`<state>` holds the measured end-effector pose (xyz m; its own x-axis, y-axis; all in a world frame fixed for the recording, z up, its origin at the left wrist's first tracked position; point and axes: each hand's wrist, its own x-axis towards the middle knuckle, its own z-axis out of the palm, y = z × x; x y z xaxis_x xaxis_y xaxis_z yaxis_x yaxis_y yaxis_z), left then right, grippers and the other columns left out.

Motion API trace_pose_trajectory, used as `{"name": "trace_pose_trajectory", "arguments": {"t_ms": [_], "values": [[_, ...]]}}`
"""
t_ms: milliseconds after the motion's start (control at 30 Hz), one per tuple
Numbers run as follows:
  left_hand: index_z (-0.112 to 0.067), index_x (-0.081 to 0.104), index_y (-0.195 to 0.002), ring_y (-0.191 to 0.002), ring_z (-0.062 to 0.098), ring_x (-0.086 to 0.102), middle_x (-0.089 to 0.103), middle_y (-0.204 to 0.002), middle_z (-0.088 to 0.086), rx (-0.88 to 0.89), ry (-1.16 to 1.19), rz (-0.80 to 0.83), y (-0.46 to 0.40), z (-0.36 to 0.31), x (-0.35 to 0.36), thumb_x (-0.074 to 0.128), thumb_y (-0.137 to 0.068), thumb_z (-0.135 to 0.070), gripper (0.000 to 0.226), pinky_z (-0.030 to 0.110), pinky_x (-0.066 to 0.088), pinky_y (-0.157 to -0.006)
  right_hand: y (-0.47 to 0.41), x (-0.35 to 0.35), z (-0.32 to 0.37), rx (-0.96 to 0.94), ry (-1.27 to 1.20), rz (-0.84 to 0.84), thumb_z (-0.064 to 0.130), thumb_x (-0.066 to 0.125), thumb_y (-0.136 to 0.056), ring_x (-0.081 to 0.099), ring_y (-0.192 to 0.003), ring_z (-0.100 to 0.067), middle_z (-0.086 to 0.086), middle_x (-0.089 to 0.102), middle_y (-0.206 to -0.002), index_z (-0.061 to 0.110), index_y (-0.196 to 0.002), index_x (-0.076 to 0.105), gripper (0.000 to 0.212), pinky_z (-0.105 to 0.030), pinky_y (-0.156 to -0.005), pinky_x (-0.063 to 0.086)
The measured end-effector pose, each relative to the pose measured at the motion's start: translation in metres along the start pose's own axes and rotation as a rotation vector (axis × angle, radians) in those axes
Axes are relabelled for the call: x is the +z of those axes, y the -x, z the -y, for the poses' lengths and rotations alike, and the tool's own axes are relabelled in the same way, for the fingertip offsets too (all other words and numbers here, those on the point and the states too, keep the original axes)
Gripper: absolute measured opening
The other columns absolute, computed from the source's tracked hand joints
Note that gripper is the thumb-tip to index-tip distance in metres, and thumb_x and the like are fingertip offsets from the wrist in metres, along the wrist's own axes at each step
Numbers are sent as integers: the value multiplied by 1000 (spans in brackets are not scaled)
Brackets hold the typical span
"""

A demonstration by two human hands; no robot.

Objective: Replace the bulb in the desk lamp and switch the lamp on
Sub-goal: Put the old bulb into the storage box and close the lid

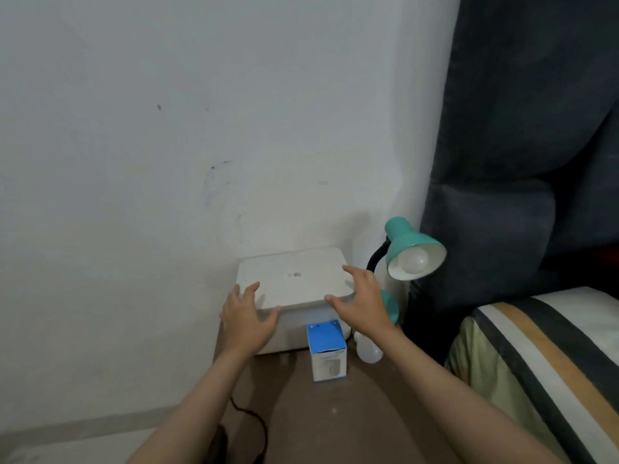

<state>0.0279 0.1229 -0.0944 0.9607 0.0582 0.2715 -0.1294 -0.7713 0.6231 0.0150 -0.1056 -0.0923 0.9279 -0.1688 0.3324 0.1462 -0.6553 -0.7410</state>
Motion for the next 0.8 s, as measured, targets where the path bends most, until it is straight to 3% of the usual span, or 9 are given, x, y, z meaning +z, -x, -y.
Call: {"name": "trace_pose_trajectory", "arguments": {"t_ms": [133, 267, 367, 500, 600, 733, 800], "values": [[-16, 30, -142, -139, 34, 18, 24, -148, 21, -105, 35, 66, -10, 28, -10, 70, -71, -56, 91, 47, 22, -112, -19, 9, 1, 56, 111, 135, 54, 79, -64, 31, -134, -24, -7, 31, -143, 22, -143, 32, 97, -38, -108, 34], [-13, 25, -143, -131, 28, 34, 33, -144, 13, -131, 125, 226, -24, 43, -13, 68, -56, -72, 113, 47, 34, -108, -33, 15, -1, 137, 221, 263, 67, 79, -50, 27, -137, -31, -13, 28, -146, 23, -146, 23, 119, -45, -110, 33], [-10, 31, -138, -128, 29, 38, 40, -138, 9, -102, 99, 240, -29, 45, -9, 65, -65, -65, 99, 45, 37, -105, -40, 17, 0, 174, 233, 321, 72, 77, -45, 35, -133, -31, -13, 33, -145, 18, -147, 23, 127, -43, -108, 37], [-10, 31, -137, -126, 32, 37, 38, -134, 15, -63, 81, 218, -29, 38, -7, 66, -78, -44, 77, 42, 36, -104, -40, 16, 2, 165, 200, 307, 62, 82, -52, 37, -132, -28, -12, 34, -144, 13, -146, 27, 119, -38, -108, 35], [-13, 27, -140, -127, 31, 36, 34, -139, 14, -69, 115, 186, -28, 36, -8, 66, -81, -39, 75, 42, 36, -105, -41, 15, 6, 147, 183, 276, 58, 83, -54, 36, -133, -27, -12, 33, -144, 14, -146, 28, 115, -37, -109, 33], [-10, 27, -141, -127, 26, 37, 32, -140, 14, -40, 155, 145, -31, 30, -11, 66, -84, -29, 72, 28, 34, -99, -43, 9, 16, 128, 156, 255, 55, 84, -56, 34, -133, -27, -11, 31, -144, 14, -146, 28, 113, -36, -108, 33], [-9, 26, -142, -128, 24, 35, 32, -141, 13, -6, 162, 133, -31, 25, -17, 66, -84, -29, 73, 29, 34, -101, -42, 4, 21, 112, 146, 244, 55, 84, -55, 32, -134, -27, -10, 29, -145, 14, -146, 27, 115, -37, -110, 31]]}}
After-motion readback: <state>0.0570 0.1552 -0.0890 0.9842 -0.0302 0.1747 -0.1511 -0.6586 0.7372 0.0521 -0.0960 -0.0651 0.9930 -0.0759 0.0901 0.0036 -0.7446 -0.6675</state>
